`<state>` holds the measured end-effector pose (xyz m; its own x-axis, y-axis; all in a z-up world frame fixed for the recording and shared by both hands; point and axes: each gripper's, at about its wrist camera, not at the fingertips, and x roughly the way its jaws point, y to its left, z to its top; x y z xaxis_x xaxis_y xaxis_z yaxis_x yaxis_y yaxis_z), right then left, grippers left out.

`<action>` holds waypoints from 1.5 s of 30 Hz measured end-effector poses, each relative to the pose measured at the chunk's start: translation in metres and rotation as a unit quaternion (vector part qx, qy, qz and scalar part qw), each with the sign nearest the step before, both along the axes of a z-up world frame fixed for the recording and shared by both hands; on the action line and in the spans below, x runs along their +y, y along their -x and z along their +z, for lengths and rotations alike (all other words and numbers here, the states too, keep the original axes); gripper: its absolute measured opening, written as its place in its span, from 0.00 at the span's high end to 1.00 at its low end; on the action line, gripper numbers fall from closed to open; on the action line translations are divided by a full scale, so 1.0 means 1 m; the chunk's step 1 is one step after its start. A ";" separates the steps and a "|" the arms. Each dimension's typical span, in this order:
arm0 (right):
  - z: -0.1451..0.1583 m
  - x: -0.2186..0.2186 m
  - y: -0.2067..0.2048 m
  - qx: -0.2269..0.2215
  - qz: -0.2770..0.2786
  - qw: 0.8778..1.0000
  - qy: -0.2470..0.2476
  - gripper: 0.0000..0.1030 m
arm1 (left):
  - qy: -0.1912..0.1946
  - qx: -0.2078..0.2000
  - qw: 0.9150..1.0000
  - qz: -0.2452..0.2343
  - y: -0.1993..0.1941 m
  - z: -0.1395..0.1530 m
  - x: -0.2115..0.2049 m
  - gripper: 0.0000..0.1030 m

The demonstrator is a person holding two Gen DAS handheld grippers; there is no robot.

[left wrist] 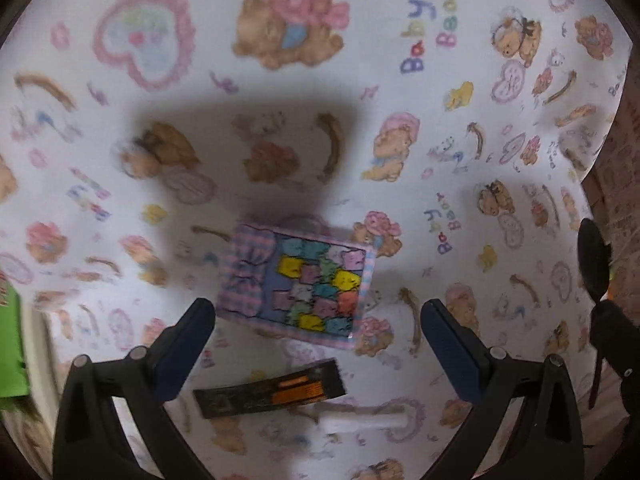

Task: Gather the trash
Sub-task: 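Lower the left tool onto the pink patterned box and grasp it, then carry the box with the left tool while the right tool carries the spoon, releasing both over the basket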

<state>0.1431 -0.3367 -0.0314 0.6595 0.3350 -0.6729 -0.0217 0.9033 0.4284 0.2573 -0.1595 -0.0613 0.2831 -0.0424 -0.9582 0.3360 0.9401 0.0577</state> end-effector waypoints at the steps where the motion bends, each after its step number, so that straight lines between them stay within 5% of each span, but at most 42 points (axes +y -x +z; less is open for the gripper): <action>1: 0.000 -0.001 0.000 0.000 0.001 1.000 -0.001 0.93 | -0.001 -0.008 1.000 0.003 0.001 0.001 0.001 0.19; 4: 0.001 0.000 0.000 -0.002 0.001 1.000 0.007 0.93 | -0.028 -0.041 0.999 0.003 0.012 0.013 0.003 0.63; 7: 0.000 0.002 0.001 -0.002 0.006 1.000 0.005 0.93 | 0.003 -0.054 0.998 0.014 0.023 0.034 0.008 0.86; 9: 0.001 0.005 0.001 -0.005 0.014 1.000 0.010 0.93 | 0.021 -0.059 0.998 0.019 0.027 0.045 0.014 0.91; 12: 0.000 0.013 0.006 -0.009 0.023 1.000 0.019 0.93 | 0.033 -0.064 0.997 0.029 0.028 0.054 0.025 0.91; 14: -0.001 0.015 0.009 -0.009 0.026 0.999 0.021 0.93 | 0.035 -0.065 0.997 0.030 0.027 0.056 0.030 0.73; 15: -0.001 0.015 0.010 -0.009 0.026 0.999 0.022 0.93 | 0.034 -0.061 0.997 0.034 0.025 0.056 0.033 0.30; 16: -0.001 0.015 0.010 -0.009 0.026 0.999 0.023 0.93 | 0.033 -0.059 0.997 0.043 0.020 0.055 0.039 0.00; 23: 0.003 0.001 0.010 -0.011 0.018 1.000 0.002 0.93 | 0.066 0.003 0.993 0.095 0.003 0.045 0.067 0.00; 26: 0.002 0.003 0.008 -0.008 0.019 1.000 0.008 0.93 | 0.077 0.017 0.995 0.069 0.001 0.038 0.061 0.00; 30: 0.000 0.013 0.005 -0.002 0.030 0.999 0.011 0.93 | 0.046 0.072 0.996 -0.002 -0.003 0.007 0.033 0.00; 33: 0.002 0.019 0.003 -0.007 0.032 0.999 0.025 0.93 | 0.017 0.065 0.998 -0.021 -0.009 -0.003 0.022 0.00; 36: 0.003 0.019 0.001 -0.008 0.032 0.999 0.024 0.93 | 0.040 0.075 0.996 -0.009 -0.020 -0.010 0.023 0.01; 40: 0.001 0.017 -0.003 -0.002 0.030 0.999 0.023 0.93 | 0.028 0.067 0.997 -0.006 -0.024 -0.011 0.024 0.29; 45: -0.001 0.017 -0.006 0.002 0.032 0.999 0.020 0.93 | 0.031 0.029 0.999 0.011 -0.015 0.011 0.037 0.29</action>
